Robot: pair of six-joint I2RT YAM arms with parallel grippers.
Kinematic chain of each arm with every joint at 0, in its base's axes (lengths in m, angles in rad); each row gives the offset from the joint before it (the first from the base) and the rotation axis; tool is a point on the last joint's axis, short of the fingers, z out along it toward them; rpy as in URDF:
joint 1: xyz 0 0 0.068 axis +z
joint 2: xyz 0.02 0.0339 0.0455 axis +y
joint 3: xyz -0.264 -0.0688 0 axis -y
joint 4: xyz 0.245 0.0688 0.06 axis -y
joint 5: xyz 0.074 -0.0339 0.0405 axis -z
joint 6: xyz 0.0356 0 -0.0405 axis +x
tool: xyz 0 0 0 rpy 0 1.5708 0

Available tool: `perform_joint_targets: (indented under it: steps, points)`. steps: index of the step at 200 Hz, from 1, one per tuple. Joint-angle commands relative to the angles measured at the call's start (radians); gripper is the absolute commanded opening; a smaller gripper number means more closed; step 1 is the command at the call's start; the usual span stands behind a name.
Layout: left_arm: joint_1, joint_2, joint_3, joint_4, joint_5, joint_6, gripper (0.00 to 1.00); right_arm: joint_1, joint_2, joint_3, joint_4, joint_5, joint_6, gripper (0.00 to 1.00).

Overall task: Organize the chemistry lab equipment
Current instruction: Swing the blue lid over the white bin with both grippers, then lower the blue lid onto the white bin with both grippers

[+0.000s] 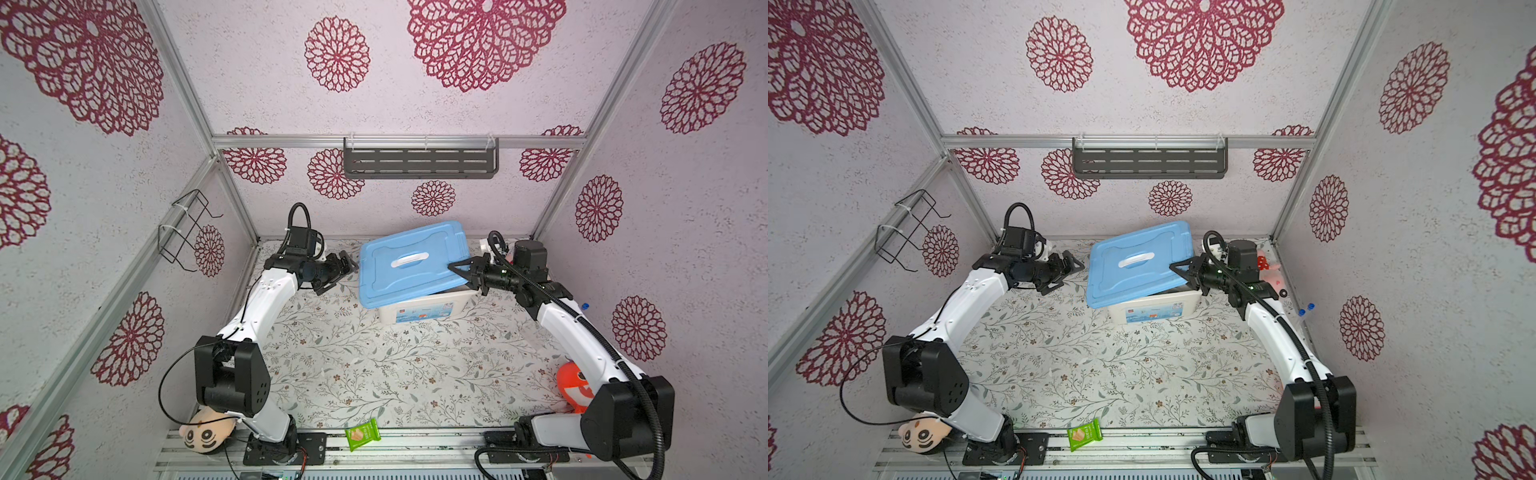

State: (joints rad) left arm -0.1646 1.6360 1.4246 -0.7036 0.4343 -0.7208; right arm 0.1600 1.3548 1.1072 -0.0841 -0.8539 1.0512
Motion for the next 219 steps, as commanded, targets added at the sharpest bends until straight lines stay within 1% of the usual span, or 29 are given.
perform_joint_targets:
  steps: [1,19,40,48,57,66,85,99,138,152,165,187,200,219]
  points:
    - [-0.008,0.015,0.021,-0.018,0.013,0.013,0.94,-0.032,0.047,0.052,-0.013,0.038,-0.07,0.16]
    - [-0.009,0.028,0.023,-0.022,0.035,0.012,0.93,-0.042,0.087,0.087,-0.04,0.036,-0.1,0.16]
    - [-0.013,0.02,0.002,-0.008,0.052,0.01,0.92,-0.061,0.119,0.111,-0.043,-0.004,-0.107,0.17]
    - [-0.016,0.015,-0.009,0.005,0.063,0.013,0.91,-0.07,0.126,0.115,-0.047,-0.013,-0.115,0.2]
    - [-0.021,0.013,-0.013,0.011,0.08,0.027,0.88,-0.08,0.133,0.113,-0.048,-0.017,-0.131,0.25]
    - [-0.034,0.01,-0.013,0.01,0.088,0.041,0.87,-0.09,0.136,0.109,-0.048,-0.017,-0.142,0.28]
    - [-0.059,0.005,-0.023,0.01,0.08,0.069,0.87,-0.11,0.151,0.108,-0.067,-0.011,-0.171,0.29]
    - [-0.061,0.007,-0.038,0.015,0.078,0.068,0.87,-0.125,0.163,0.112,-0.1,0.002,-0.203,0.31]
    - [-0.067,0.01,-0.051,0.028,0.078,0.05,0.86,-0.139,0.196,0.158,-0.246,0.061,-0.332,0.3]
    - [-0.069,0.014,-0.042,0.026,0.081,0.052,0.86,-0.14,0.199,0.163,-0.271,0.081,-0.355,0.3]
    - [-0.072,0.023,-0.03,0.02,0.096,0.043,0.85,-0.14,0.198,0.16,-0.262,0.091,-0.354,0.3]
    - [-0.092,0.043,-0.005,0.017,0.12,0.049,0.8,-0.141,0.189,0.155,-0.246,0.099,-0.365,0.28]
    - [-0.103,0.055,0.022,-0.009,0.12,0.059,0.78,-0.141,0.182,0.15,-0.242,0.111,-0.363,0.26]
    - [-0.122,0.053,0.038,-0.015,0.125,0.05,0.77,-0.14,0.165,0.12,-0.157,0.08,-0.327,0.25]
